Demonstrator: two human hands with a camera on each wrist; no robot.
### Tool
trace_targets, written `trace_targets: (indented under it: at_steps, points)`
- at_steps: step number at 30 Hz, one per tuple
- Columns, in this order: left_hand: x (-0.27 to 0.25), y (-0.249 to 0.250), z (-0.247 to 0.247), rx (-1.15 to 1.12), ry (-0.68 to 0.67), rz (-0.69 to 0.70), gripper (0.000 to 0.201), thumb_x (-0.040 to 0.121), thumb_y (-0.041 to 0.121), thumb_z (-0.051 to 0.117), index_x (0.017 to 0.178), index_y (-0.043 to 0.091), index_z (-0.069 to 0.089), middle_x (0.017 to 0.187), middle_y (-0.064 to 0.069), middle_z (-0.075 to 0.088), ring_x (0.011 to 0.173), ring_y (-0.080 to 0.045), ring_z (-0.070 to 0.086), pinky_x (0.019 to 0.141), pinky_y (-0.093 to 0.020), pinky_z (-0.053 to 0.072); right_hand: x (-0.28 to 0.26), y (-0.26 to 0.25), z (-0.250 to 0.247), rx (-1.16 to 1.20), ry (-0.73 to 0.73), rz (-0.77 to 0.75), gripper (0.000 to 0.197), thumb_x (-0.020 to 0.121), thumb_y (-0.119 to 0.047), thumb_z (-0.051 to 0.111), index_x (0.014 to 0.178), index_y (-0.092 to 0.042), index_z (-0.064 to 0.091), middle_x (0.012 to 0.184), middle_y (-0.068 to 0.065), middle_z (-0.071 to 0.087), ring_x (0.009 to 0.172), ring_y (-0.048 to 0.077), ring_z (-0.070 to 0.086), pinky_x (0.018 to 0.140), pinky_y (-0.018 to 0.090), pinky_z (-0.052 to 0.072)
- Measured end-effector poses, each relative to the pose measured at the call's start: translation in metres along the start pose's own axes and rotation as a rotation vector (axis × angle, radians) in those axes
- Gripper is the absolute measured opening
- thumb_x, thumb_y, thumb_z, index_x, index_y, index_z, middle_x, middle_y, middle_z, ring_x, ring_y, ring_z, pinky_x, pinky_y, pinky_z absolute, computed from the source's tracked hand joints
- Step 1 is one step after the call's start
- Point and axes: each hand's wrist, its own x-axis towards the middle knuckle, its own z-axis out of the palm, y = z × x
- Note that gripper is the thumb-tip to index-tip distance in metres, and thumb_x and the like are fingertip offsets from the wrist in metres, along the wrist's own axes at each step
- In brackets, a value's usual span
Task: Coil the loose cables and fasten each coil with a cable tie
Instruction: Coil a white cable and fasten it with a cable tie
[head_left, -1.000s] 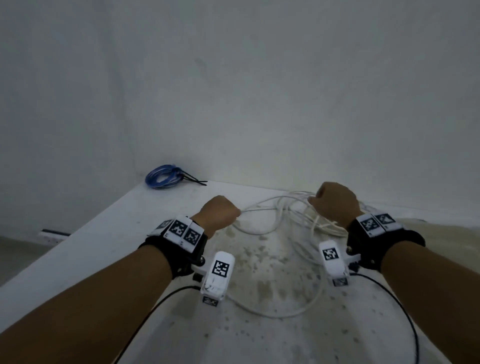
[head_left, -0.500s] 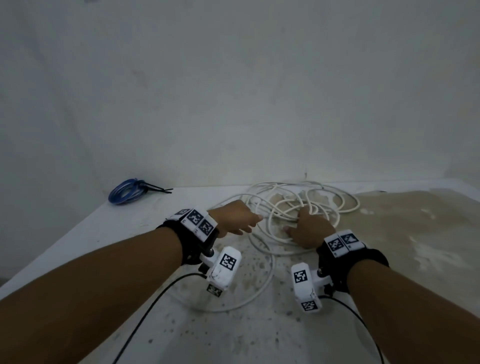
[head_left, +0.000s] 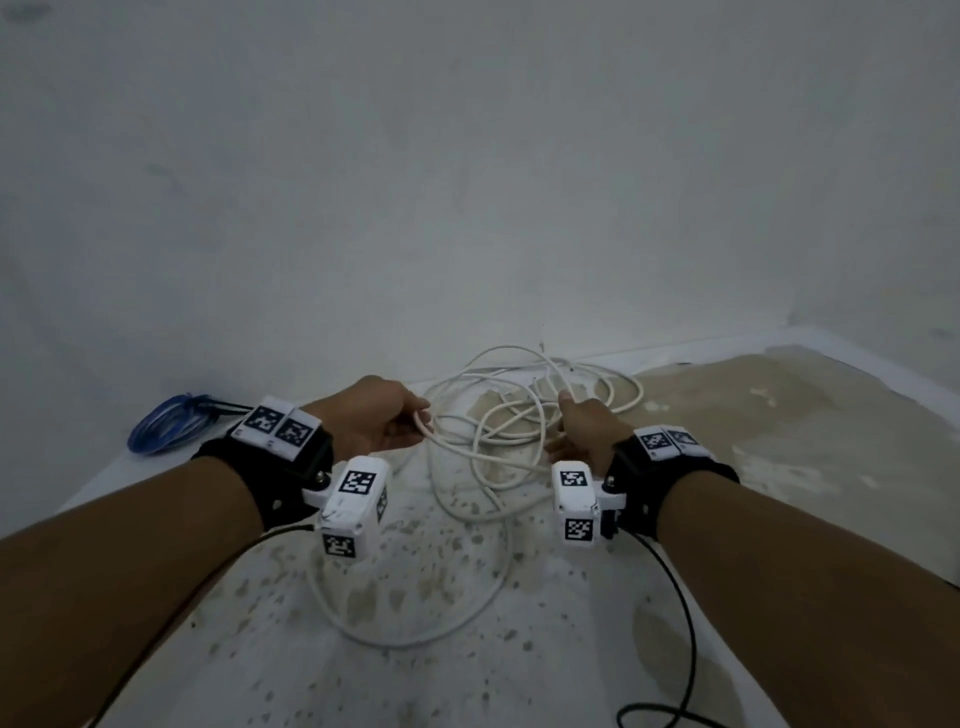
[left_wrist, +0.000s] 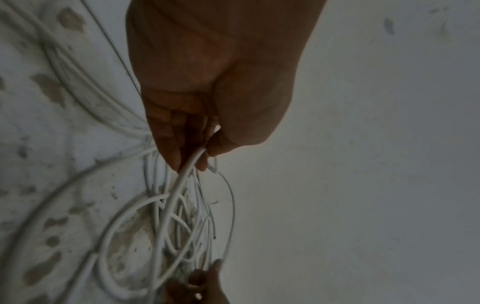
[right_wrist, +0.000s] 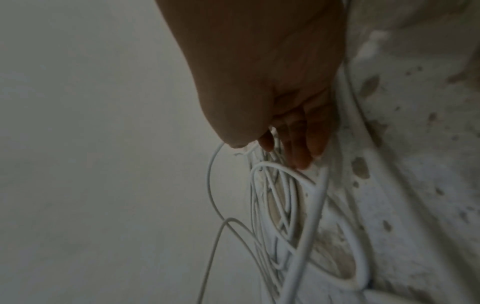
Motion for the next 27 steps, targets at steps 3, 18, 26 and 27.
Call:
trace_targets:
  at_steps: [3,18,26,27]
  points:
    - [-0.001,0.010,-0.016,-0.207,0.033,0.116,0.019,0.102,0.006,0.045,0.086,0.006,0.055,0.065,-0.006,0.052,0.048,-0.015,0.058,0.049,-0.026,0.057,-0.003,-0.010,-0.003,-0.132,0.106,-0.088,0.054,0.104,-0.043,0.039,0.078,0.001,0.056,0.076,0.023,0.069,0.049,0.027,0.058,0.045,0.027,0.048]
    - [-0.080,0.106,-0.172,-0.667,0.081,0.463,0.025,0.102,0.019,0.040,0.086,0.012,0.057,0.048,0.010,0.028,0.035,-0.006,0.018,0.036,-0.017,0.015,-0.012,0.003,-0.004,-0.330,0.202,0.036,0.049,0.106,-0.034,0.034,0.084,0.005,0.056,0.064,0.018,0.057,0.048,0.027,0.053,0.050,0.029,0.044]
    - [-0.075,0.102,-0.181,-0.871,0.095,0.453,0.033,0.105,0.018,0.034,0.082,0.010,0.056,0.046,0.008,0.029,0.034,-0.006,0.021,0.035,-0.018,0.018,-0.037,-0.018,0.031,-1.175,0.241,-0.151,0.070,0.094,-0.031,0.045,0.152,-0.001,0.020,0.152,0.025,0.027,0.131,0.043,0.040,0.105,0.045,0.036]
    - [-0.073,0.102,-0.177,-0.875,0.089,0.442,0.033,0.105,0.018,0.033,0.082,0.010,0.056,0.045,0.007,0.030,0.033,-0.006,0.021,0.034,-0.018,0.018,-0.042,-0.021,0.041,-1.195,0.329,-0.287,0.077,0.086,-0.034,0.051,0.151,-0.006,0.021,0.149,0.023,0.023,0.130,0.044,0.039,0.101,0.046,0.038]
